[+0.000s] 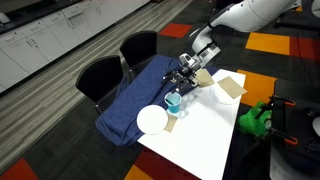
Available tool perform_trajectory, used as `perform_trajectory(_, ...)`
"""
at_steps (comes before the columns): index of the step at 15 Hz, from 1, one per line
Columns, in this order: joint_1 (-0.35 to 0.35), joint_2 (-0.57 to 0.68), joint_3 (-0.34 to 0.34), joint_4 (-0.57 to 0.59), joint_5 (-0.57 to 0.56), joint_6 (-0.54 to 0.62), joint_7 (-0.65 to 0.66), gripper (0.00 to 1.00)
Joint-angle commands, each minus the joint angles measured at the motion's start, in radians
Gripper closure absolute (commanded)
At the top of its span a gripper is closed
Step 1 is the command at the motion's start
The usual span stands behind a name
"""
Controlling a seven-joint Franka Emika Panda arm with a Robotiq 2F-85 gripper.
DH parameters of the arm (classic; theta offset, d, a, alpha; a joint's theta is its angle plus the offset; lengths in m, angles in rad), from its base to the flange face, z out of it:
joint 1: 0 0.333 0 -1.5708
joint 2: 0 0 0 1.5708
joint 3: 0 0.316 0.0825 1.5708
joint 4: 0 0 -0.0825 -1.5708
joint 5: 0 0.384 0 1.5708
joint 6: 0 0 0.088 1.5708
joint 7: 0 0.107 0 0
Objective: Get the pen from the table and place it inside the blue cup
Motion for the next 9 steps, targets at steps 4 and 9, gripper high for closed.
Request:
perform_trajectory(4,0.013,-0.165,-0.018,-0.107,-0.03,-0.072,0.003,0.0)
perform_trajectory(9,0.022,-0.289,-0.023,-0.212,-0.059,-0.085,0.046,0.0)
